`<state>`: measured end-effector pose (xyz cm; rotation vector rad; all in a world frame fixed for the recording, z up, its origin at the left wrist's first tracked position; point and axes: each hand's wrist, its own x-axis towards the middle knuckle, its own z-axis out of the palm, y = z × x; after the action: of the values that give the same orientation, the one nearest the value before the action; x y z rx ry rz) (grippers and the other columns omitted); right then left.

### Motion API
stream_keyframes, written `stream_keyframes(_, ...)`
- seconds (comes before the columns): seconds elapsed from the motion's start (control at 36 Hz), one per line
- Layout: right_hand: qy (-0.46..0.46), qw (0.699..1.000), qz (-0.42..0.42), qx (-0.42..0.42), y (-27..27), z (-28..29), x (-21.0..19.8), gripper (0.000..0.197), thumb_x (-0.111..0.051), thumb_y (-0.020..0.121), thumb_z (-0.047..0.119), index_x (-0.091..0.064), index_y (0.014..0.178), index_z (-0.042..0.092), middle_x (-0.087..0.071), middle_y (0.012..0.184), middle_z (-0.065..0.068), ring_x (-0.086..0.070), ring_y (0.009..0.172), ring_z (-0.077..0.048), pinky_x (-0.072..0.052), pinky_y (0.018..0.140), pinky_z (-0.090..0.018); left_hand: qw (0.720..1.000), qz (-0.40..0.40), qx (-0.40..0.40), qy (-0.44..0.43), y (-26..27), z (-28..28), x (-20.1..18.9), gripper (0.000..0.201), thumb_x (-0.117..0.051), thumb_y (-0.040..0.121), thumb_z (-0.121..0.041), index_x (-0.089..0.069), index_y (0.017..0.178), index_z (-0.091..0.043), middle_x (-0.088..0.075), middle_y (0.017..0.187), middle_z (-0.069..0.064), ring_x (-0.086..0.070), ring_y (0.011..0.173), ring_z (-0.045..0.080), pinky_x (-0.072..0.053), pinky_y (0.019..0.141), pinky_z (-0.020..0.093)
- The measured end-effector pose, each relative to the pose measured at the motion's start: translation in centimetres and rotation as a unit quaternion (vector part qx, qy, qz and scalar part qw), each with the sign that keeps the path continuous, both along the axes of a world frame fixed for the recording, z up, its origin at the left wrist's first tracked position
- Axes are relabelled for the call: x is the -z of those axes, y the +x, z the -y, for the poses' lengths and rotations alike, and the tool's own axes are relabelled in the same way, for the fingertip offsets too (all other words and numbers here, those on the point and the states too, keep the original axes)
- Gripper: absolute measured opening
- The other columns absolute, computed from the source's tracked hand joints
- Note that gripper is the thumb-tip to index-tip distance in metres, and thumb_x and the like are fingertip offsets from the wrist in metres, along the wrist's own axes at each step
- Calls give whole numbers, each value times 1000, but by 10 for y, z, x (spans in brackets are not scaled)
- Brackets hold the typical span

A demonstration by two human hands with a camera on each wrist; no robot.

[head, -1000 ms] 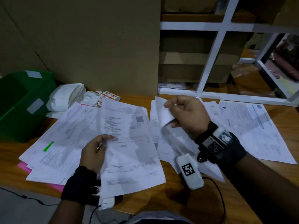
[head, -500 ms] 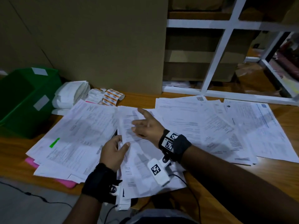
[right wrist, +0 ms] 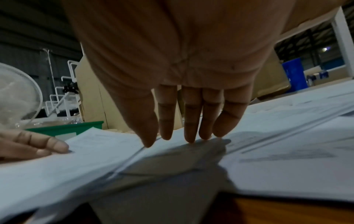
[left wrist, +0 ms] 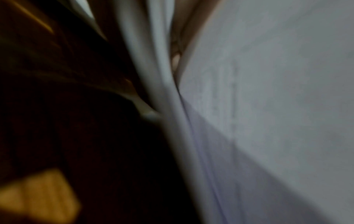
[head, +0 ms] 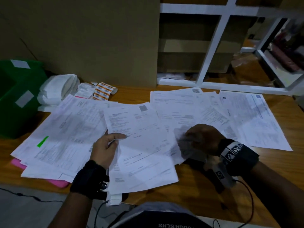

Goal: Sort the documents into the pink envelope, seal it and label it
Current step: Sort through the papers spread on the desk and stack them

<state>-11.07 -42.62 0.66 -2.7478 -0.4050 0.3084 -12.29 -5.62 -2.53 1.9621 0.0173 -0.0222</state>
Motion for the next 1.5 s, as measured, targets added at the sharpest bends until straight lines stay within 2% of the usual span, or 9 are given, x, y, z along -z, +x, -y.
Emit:
stream_keyframes(0.28, -63, 997, -49, 7, -10, 11, 8, 60, -77, 69, 44, -58, 125, 34, -50, 135, 4, -48, 127, -19, -44, 104, -37, 999, -19, -35, -31, 1, -9, 1, 31, -48, 100, 5, -76, 107, -8, -72, 119, 15, -62, 120, 26, -41, 112, 46)
stream_keyframes(0.42, -91, 992, -87, -7, -13, 10, -2, 75, -67, 68, 63, -52, 135, 34, -39, 149, 5, -37, 139, -19, -37, 112, -39, 1000, 6, -18, 15, 5, -21, -6, 34, -49, 97, 10, -75, 106, -8, -71, 115, 5, -64, 107, 3, -44, 91, 6)
stream_keyframes(0.53, -96, 992, -83, -6, -9, 10, -4, 48, -61, 81, 40, -59, 129, 30, -46, 146, 10, -44, 135, -17, -40, 108, -35, 998, 28, -18, 55, 4, -27, -10, 34, -51, 96, 10, -76, 105, -10, -72, 105, 2, -60, 77, -14, -41, 71, 0)
stream_keyframes(0.67, -74, 993, -86, -18, -3, 20, -6, 28, -64, 87, 31, -71, 114, 27, -58, 136, 13, -56, 123, -16, -44, 102, -32, 995, 31, -12, 90, 2, -40, -10, 38, -53, 95, 8, -77, 105, -20, -65, 105, -41, -57, 103, -21, -39, 84, -2)
stream_keyframes(0.78, -47, 994, -100, 8, 0, 25, -5, 45, -78, 79, 37, -68, 122, 27, -57, 136, 17, -56, 121, -8, -40, 102, -21, 995, 39, -17, 88, -2, -41, -9, 43, -52, 96, 7, -76, 100, -28, -69, 104, -31, -56, 103, -22, -39, 87, -2)
stream_keyframes(0.94, -87, 995, -40, -14, -3, 17, 3, 50, -69, 75, 60, -63, 109, 23, -61, 119, 6, -59, 112, -20, -49, 91, -34, 995, 41, -19, 88, -4, -36, -7, 40, -52, 96, 8, -76, 102, -23, -73, 106, -19, -61, 105, -5, -40, 88, 0)
stream_keyframes(1.06, -118, 992, -34, -33, -3, 14, 5, 42, -69, 80, 39, -64, 120, 25, -57, 132, 5, -54, 121, -19, -47, 99, -33, 995, 44, -20, 92, -5, -32, -7, 35, -52, 96, 8, -76, 107, -14, -71, 110, 0, -59, 100, -14, -38, 86, -3)
stream_keyframes(1.31, 82, 986, 128, 65, -4, 17, -11, 23, -57, 89, 33, -74, 88, 18, -73, 89, -2, -68, 85, -28, -54, 76, -36, 994, 55, -39, 89, -9, -37, -4, 38, -51, 96, 8, -76, 111, -17, -72, 118, 2, -59, 121, 15, -40, 96, 20)
stream_keyframes(1.5, 222, 938, 214, 158, -1, -21, -60, 33, -56, 95, 33, -50, 64, 25, -51, 52, 7, -48, 54, -8, -35, 54, -26, 991, 54, -84, 93, -6, -35, -1, 36, -52, 96, 5, -76, 112, -17, -72, 119, 2, -60, 121, 17, -43, 98, 31)
